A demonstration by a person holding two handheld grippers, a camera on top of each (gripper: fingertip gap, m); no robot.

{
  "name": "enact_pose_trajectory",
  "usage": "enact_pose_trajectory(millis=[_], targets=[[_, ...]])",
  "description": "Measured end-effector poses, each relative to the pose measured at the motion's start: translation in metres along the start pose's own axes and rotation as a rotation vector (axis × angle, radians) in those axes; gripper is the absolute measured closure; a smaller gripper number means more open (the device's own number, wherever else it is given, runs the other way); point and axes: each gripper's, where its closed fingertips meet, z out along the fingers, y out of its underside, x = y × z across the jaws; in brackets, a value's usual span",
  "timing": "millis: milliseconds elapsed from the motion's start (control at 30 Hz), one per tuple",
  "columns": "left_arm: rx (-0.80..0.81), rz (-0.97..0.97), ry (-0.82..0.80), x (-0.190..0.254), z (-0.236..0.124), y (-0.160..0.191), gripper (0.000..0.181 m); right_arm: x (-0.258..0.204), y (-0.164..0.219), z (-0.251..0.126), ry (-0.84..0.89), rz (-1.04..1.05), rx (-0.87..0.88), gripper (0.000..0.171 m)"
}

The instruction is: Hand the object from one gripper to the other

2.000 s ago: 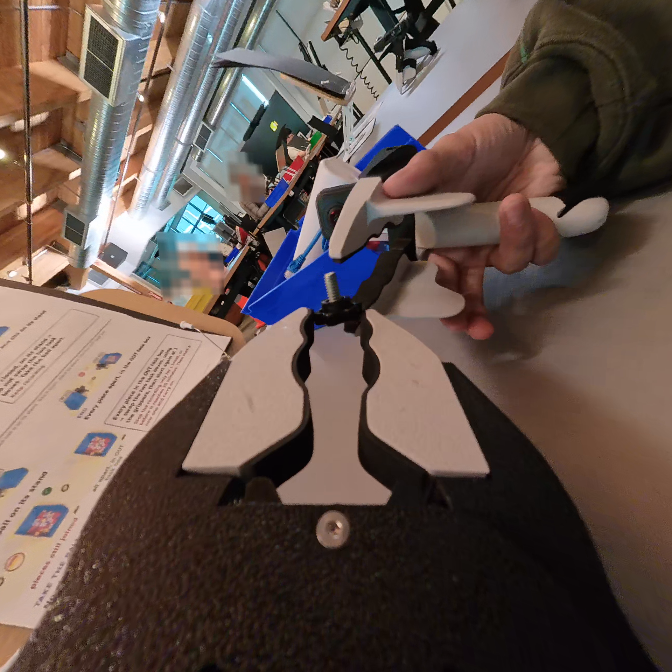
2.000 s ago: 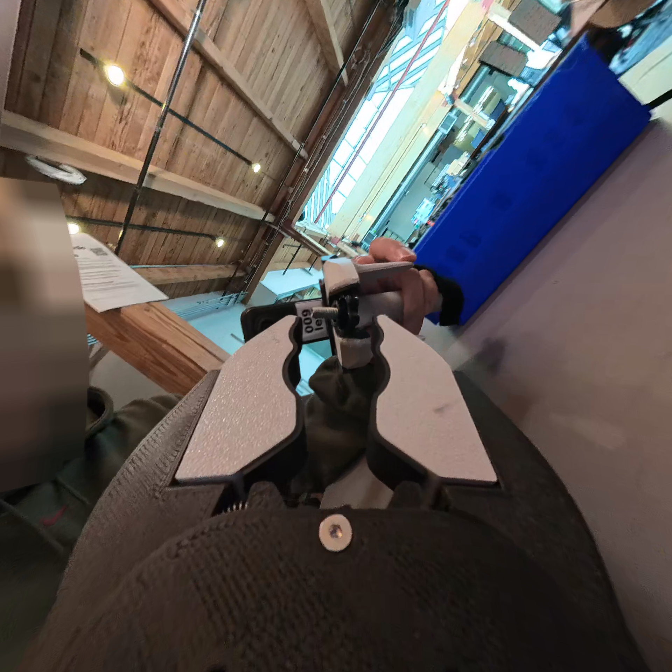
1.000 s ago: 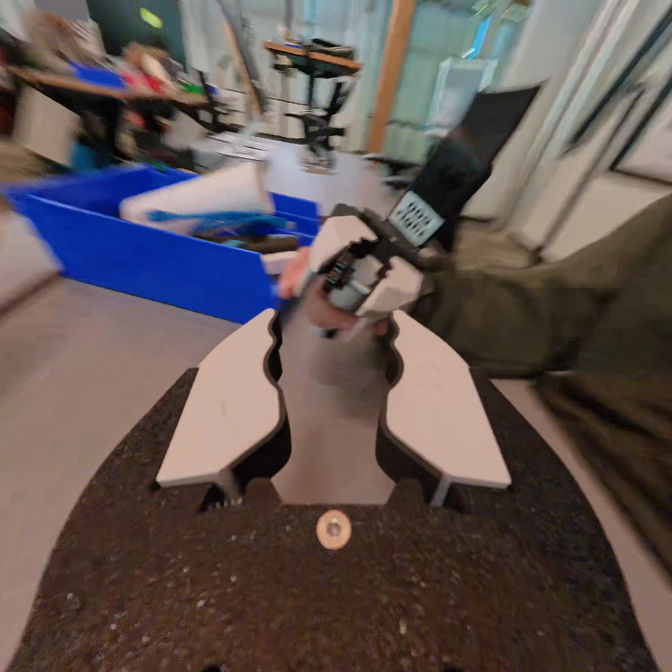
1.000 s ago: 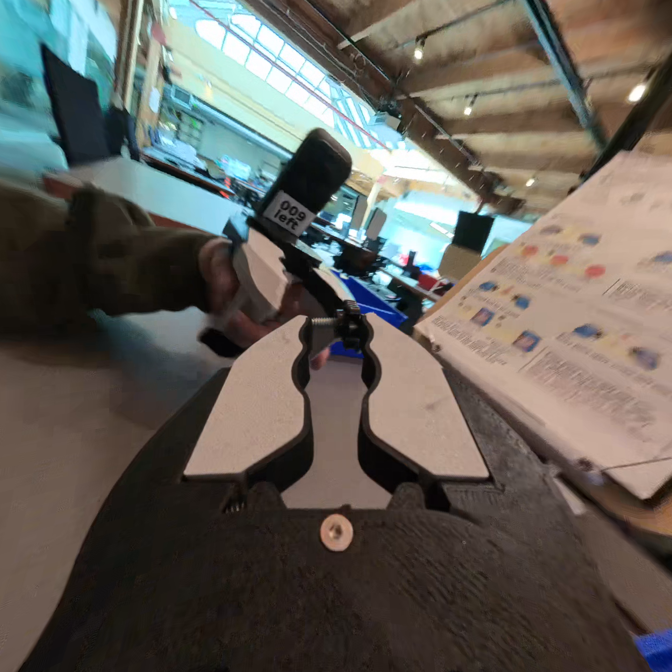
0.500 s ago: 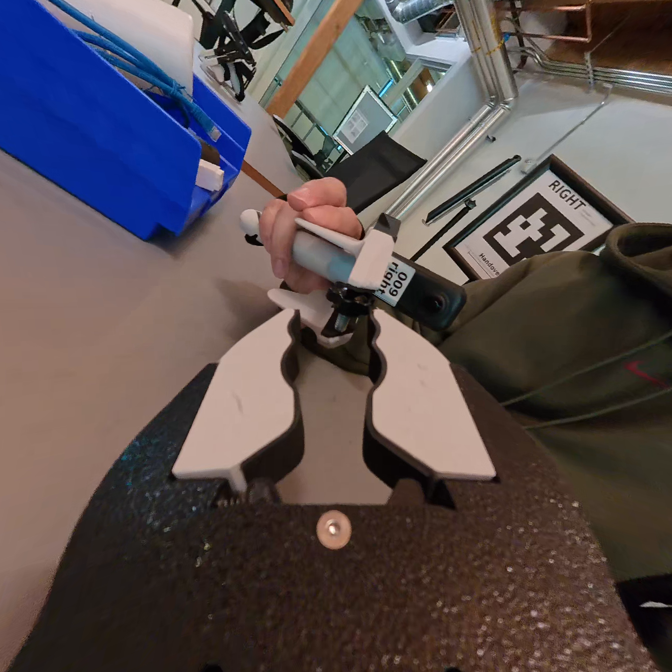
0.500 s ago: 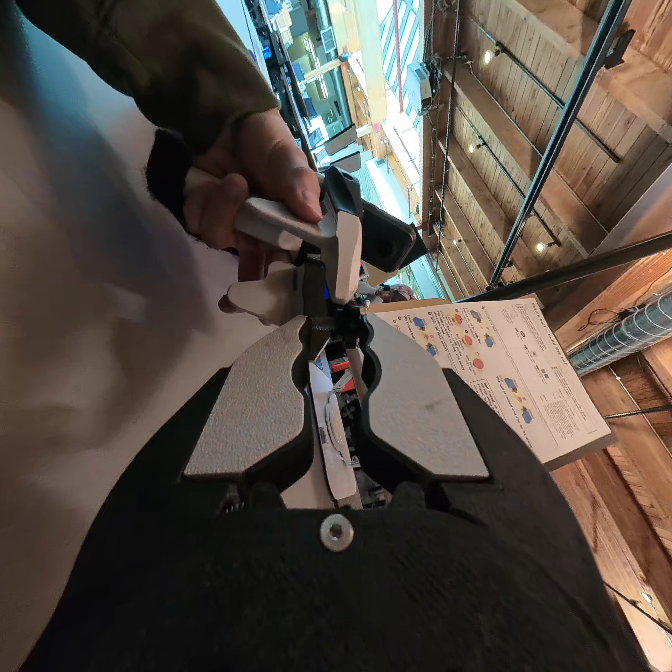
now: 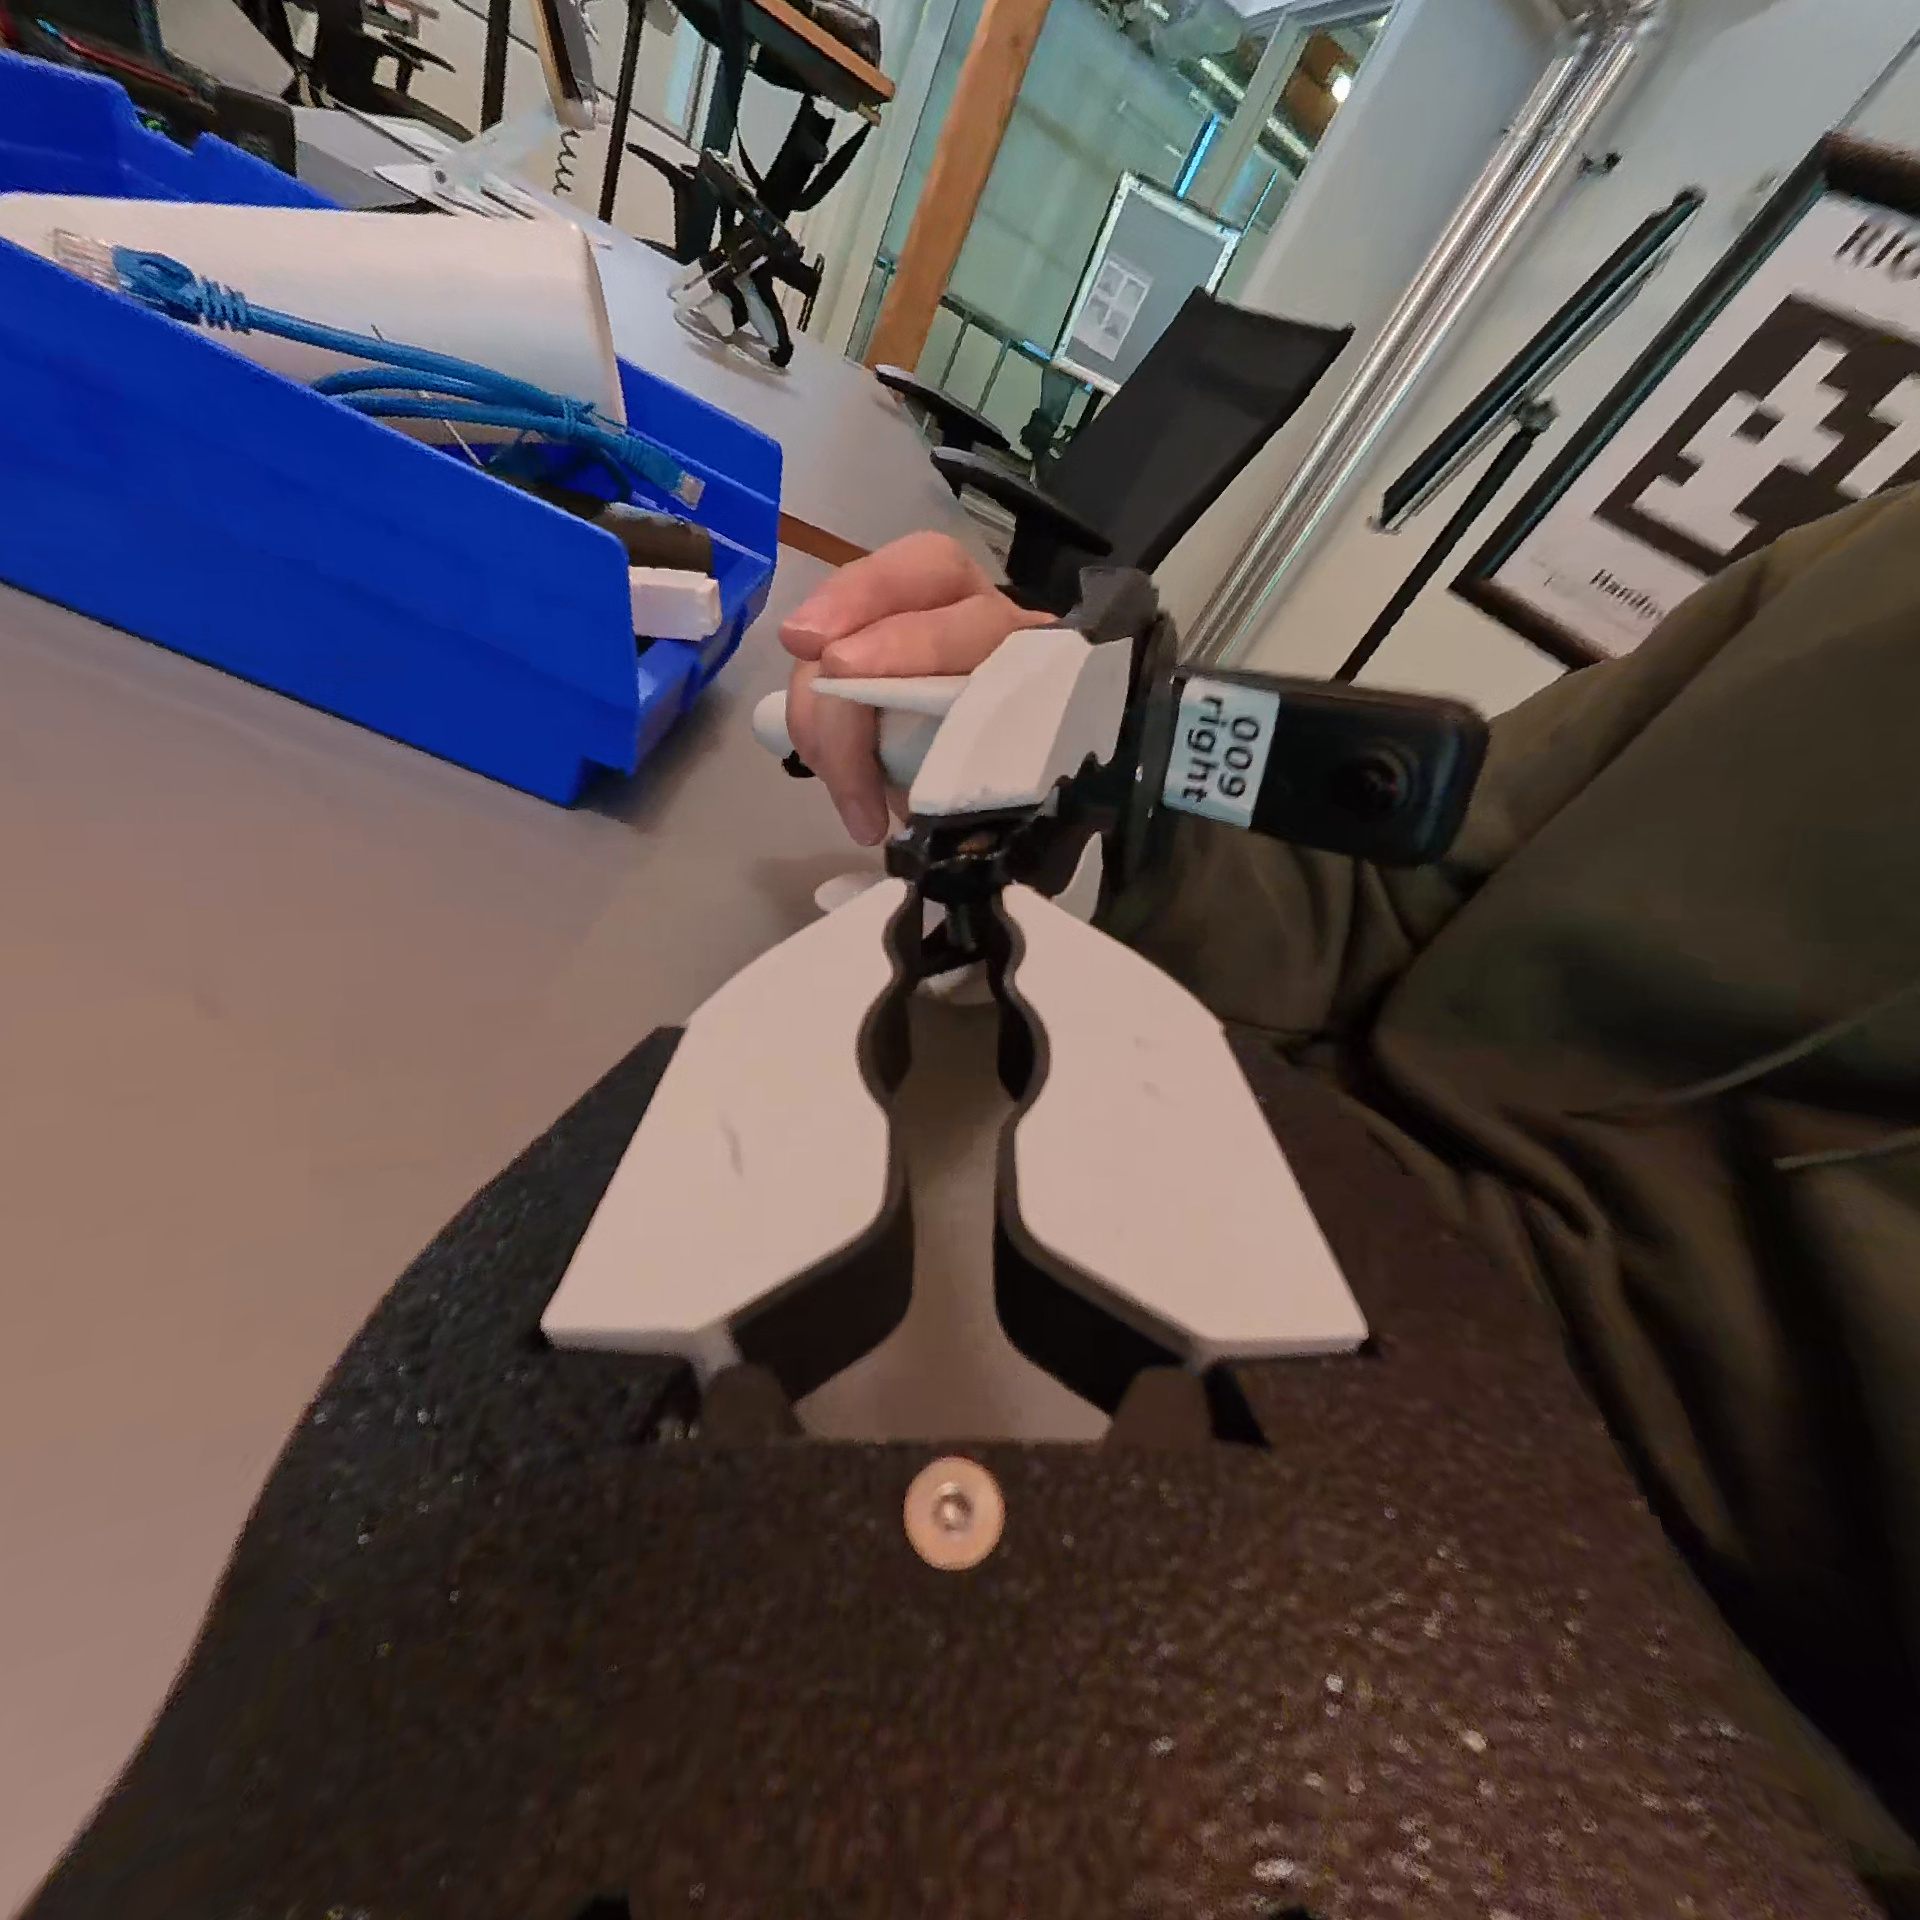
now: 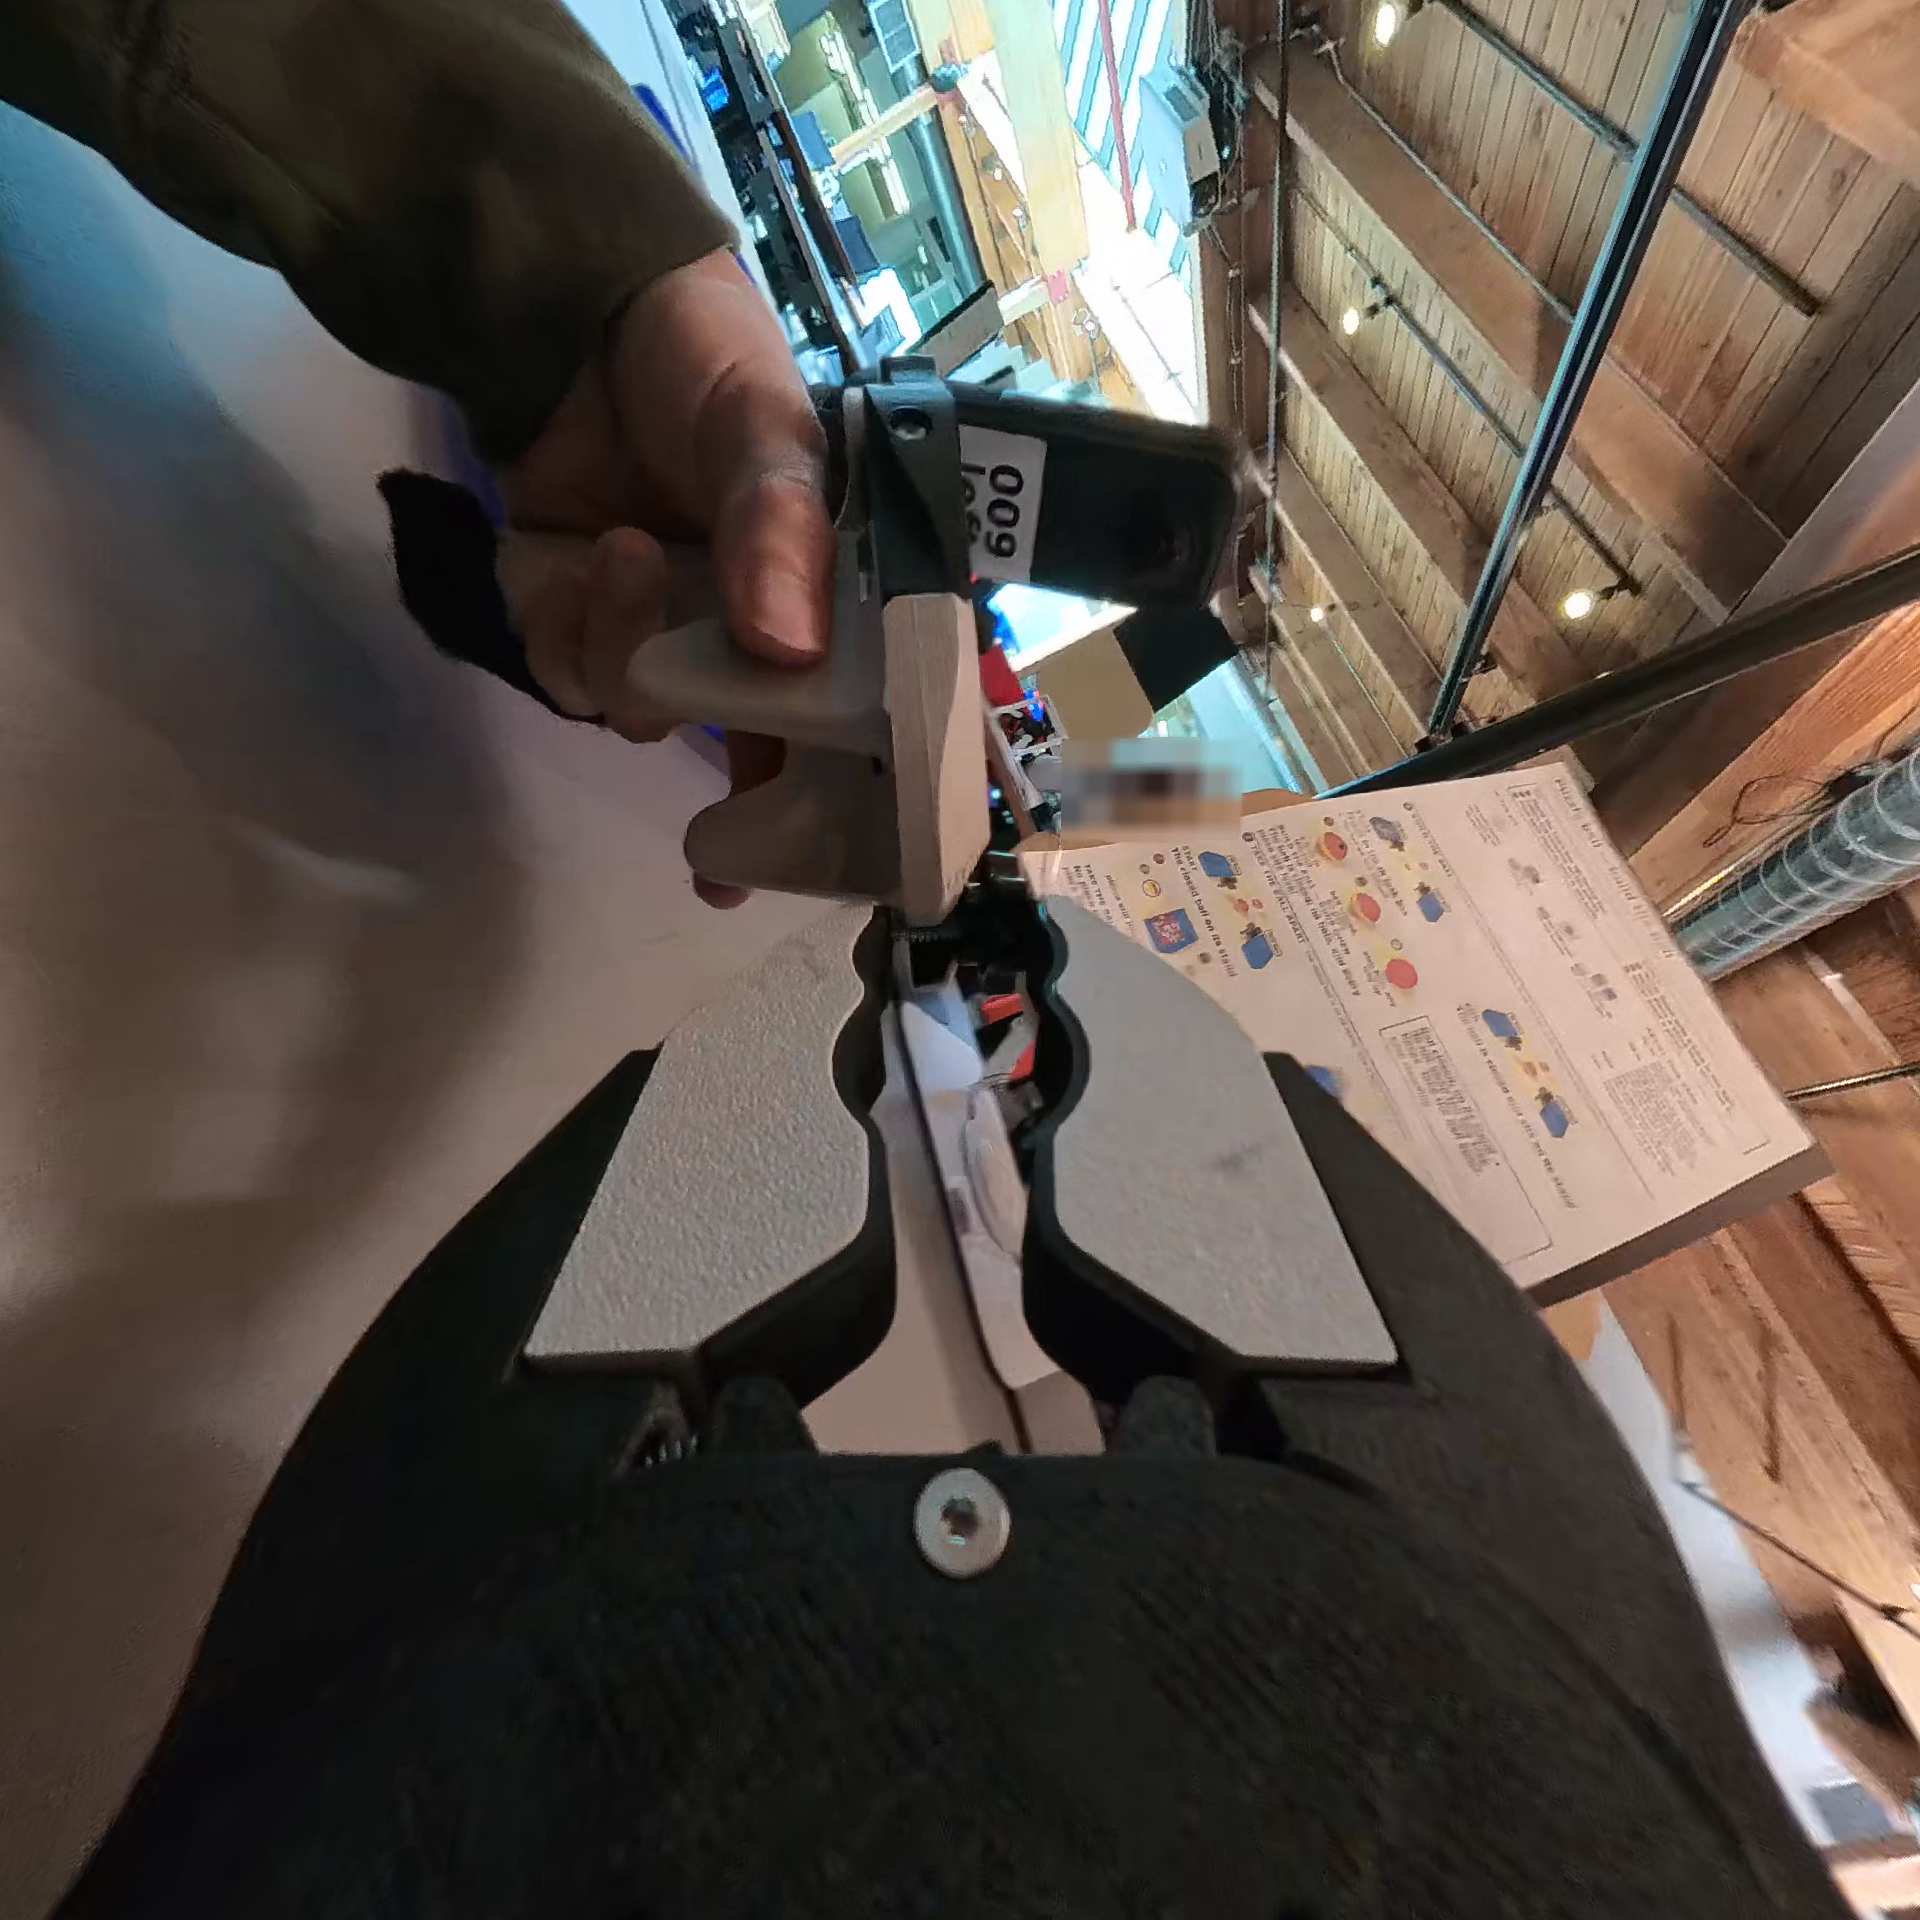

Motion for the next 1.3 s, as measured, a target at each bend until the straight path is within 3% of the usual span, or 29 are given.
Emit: enact_pose_trajectory(millis=[33,100,133,267,367,467,567,900,967,1100,1200,1300], targets=[[0.011,-0.031,0.013,0.002,0.001,-0.002,0.169,0.003,-0.001,-0.001,0.019,-0.022,0.002,0.147],[0.031,-0.105,0.021,0.0,0.002,-0.006,0.144,0.002,0.001,-0.001,0.015,-0.045,-0.012,0.147],[0.04,-0.128,0.035,0.001,0.002,-0.008,0.142,0.001,0.003,0.0,0.01,-0.058,-0.021,0.147],[0.066,-0.087,0.0,-0.003,0.0,-0.012,0.156,-0.002,0.004,0.001,0.006,-0.082,-0.033,0.147],[0.058,-0.08,-0.003,-0.001,-0.001,-0.012,0.156,-0.002,0.003,0.002,0.01,-0.088,-0.034,0.147],[0.012,-0.083,-0.001,-0.001,0.0,-0.004,0.138,0.002,0.004,0.001,0.029,-0.092,-0.042,0.147],[0.052,-0.067,-0.002,-0.001,0.001,-0.01,0.156,0.001,0.004,0.001,0.023,-0.085,-0.036,0.147],[0.001,0.074,-0.09,-0.009,0.001,-0.004,0.157,-0.004,0.012,0.004,0.006,-0.054,-0.069,0.147],[0.004,0.154,-0.146,-0.013,-0.001,-0.007,0.157,-0.001,0.013,0.003,0.008,0.066,-0.059,0.143],[-0.002,0.376,-0.281,-0.017,-0.014,-0.02,0.157,0.012,0.01,0.0,-0.039,0.516,0.033,0.116],[-0.007,0.64,-0.362,-0.012,-0.019,-0.029,0.157,0.009,0.002,0.001,-0.229,1.033,0.115,0.097],[0.012,0.937,-0.383,0.004,-0.015,-0.037,0.157,0.009,-0.014,-0.002,-0.452,1.5,0.255,0.101]])
